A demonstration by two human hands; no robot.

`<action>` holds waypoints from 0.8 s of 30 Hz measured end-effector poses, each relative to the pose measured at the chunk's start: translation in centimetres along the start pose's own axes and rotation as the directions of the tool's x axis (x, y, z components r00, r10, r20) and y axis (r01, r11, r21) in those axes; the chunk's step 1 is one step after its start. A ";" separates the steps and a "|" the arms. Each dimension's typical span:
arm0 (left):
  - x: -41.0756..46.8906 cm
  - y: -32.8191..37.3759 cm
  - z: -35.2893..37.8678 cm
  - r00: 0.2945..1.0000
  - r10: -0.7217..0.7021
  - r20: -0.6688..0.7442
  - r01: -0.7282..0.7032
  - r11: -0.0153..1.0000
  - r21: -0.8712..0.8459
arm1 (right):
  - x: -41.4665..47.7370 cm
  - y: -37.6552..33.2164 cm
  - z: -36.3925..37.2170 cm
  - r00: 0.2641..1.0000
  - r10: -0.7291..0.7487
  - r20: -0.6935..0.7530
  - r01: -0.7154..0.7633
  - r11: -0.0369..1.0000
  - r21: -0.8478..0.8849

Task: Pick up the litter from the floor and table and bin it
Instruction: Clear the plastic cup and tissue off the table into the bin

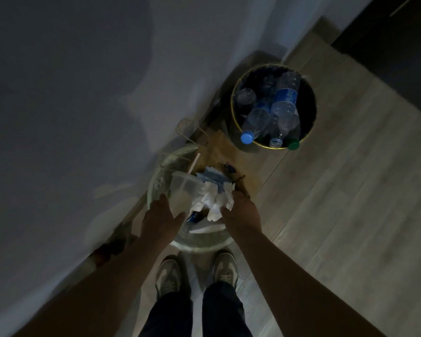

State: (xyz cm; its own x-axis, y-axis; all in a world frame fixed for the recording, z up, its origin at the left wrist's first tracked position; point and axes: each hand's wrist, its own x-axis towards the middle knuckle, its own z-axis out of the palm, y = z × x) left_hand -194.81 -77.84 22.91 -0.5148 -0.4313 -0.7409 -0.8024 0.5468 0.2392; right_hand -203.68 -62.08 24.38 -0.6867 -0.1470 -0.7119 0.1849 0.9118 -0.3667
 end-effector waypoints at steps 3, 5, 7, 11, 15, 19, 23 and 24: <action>-0.9 0.1 -1.6 1.000 0.006 0.024 -0.007 0.999 0.052 | -0.9 -0.2 -0.7 1.000 -0.015 -0.024 0.014 0.999 -0.047; -2.0 0.5 -3.0 0.998 0.041 0.056 -0.046 0.994 0.099 | -2.2 -0.4 -2.0 0.998 -0.065 -0.016 0.063 0.992 -0.112; -3.4 1.0 -4.8 0.993 0.079 0.092 -0.092 0.986 0.142 | -4.0 -0.8 -3.7 0.994 -0.106 0.031 0.110 0.978 -0.180; -7.5 2.4 -9.2 0.980 0.145 0.138 -0.170 0.966 0.195 | -8.7 -2.6 -8.2 0.981 -0.179 0.071 0.192 0.936 -0.295; -12.8 3.9 -15.1 0.962 0.231 0.143 -0.262 0.929 0.260 | -14.4 -5.9 -13.5 0.958 -0.266 0.105 0.284 0.849 -0.445; -19.6 5.9 -21.9 0.939 0.309 0.148 -0.341 0.886 0.314 | -20.8 -9.9 -19.2 0.919 -0.373 0.132 0.380 0.742 -0.552; -28.0 7.7 -28.9 0.931 0.358 0.071 -0.362 0.883 0.299 | -27.9 -14.5 -25.9 0.840 -0.529 0.122 0.498 0.662 -0.561; -30.3 8.0 -30.5 0.929 0.367 0.039 -0.362 0.885 0.294 | -29.6 -15.7 -27.6 0.815 -0.568 0.117 0.525 0.638 -0.563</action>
State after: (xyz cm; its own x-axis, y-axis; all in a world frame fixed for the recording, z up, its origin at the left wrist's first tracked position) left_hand -194.84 -82.33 66.42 -0.7613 -0.1722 -0.6251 -0.4349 0.8507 0.2953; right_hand -205.66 -61.52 67.72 -0.5819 -0.6824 -0.4424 -0.6387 0.7202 -0.2707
